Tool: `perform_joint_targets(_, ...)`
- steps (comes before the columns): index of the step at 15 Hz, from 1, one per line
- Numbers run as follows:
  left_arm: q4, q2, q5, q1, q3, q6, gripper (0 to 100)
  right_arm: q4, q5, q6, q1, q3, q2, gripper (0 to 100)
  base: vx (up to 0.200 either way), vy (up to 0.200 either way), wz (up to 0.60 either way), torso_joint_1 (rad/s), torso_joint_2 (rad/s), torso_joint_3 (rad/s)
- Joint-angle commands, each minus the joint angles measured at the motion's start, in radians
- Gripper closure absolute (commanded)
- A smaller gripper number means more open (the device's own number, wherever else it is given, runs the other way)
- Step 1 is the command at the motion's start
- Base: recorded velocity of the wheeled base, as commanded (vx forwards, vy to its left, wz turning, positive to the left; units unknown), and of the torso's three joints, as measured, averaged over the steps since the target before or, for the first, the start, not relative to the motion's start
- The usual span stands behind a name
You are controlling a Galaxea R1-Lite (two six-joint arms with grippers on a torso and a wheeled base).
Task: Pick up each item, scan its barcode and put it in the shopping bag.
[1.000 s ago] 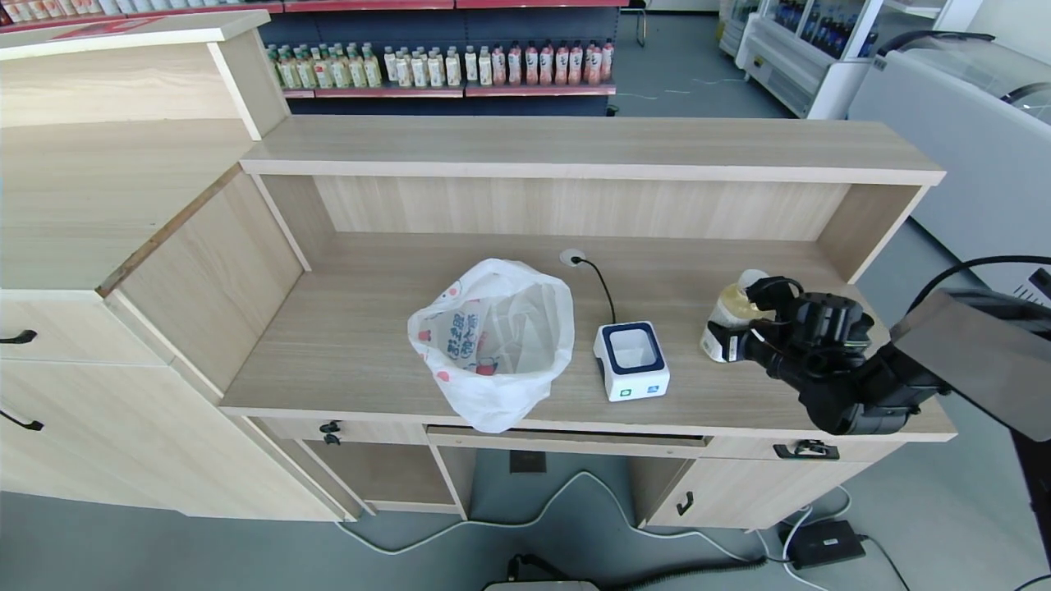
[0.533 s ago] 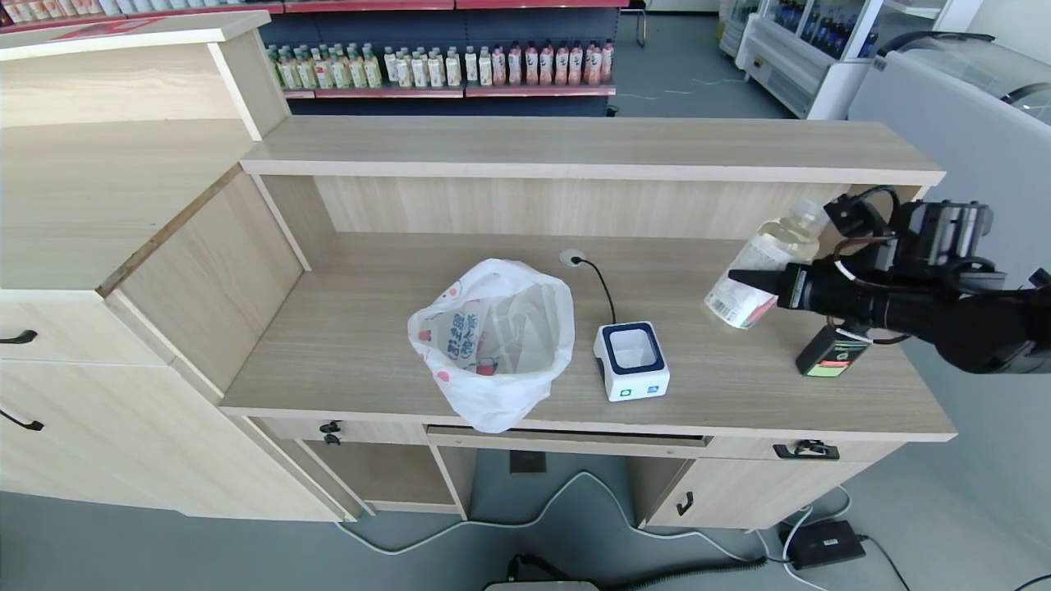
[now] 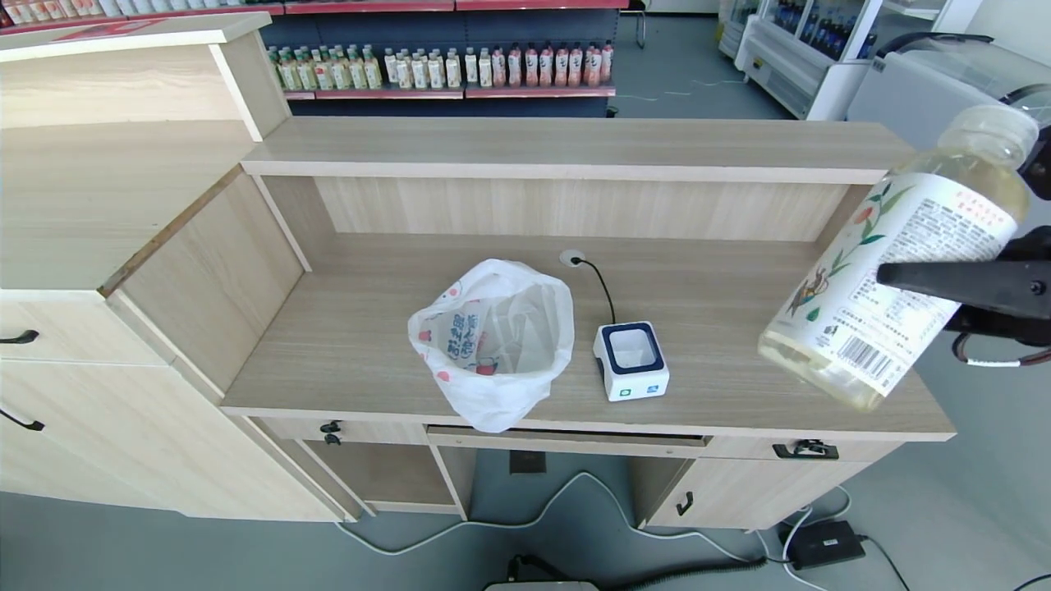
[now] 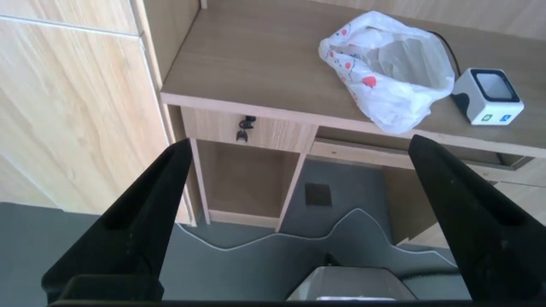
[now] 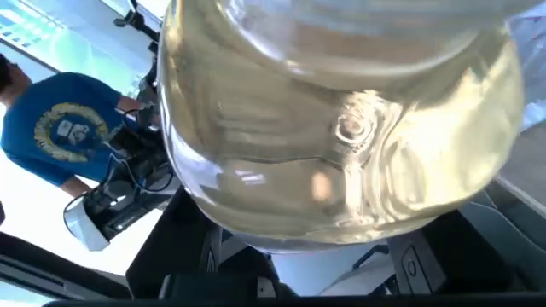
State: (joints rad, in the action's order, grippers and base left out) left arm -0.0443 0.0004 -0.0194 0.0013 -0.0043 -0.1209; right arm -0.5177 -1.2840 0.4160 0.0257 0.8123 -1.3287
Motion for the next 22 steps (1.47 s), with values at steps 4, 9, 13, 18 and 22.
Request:
perform_joint_targets(4,0.000,0.000,0.001,0.000,0.000,0.000,0,-0.007,-0.015,0.139,0.140,-0.013,0.161,100,0.000,0.000,0.00,0.000,0.00,0.000)
perform_joint_targets(9,0.000,0.000,0.001,0.000,0.001,0.000,0,-0.002,-0.072,0.293,0.181,-0.039,0.255,100,0.000,0.000,0.00,0.000,0.00,0.000)
perform_joint_targets(13,0.000,0.000,0.001,0.000,0.000,0.000,0,0.002,-0.074,0.297,0.192,-0.045,0.269,100,0.000,0.000,0.00,0.000,0.00,0.000)
perform_joint_targets(18,0.000,0.000,-0.001,0.002,0.001,0.000,0,0.004,-0.070,0.303,0.184,-0.082,0.296,100,0.000,0.000,0.00,0.000,0.00,0.000)
perform_joint_targets(22,0.000,0.000,0.001,0.000,0.000,0.000,0,0.004,-0.069,0.303,0.181,-0.093,0.302,100,0.000,0.000,0.00,0.000,0.00,0.000)
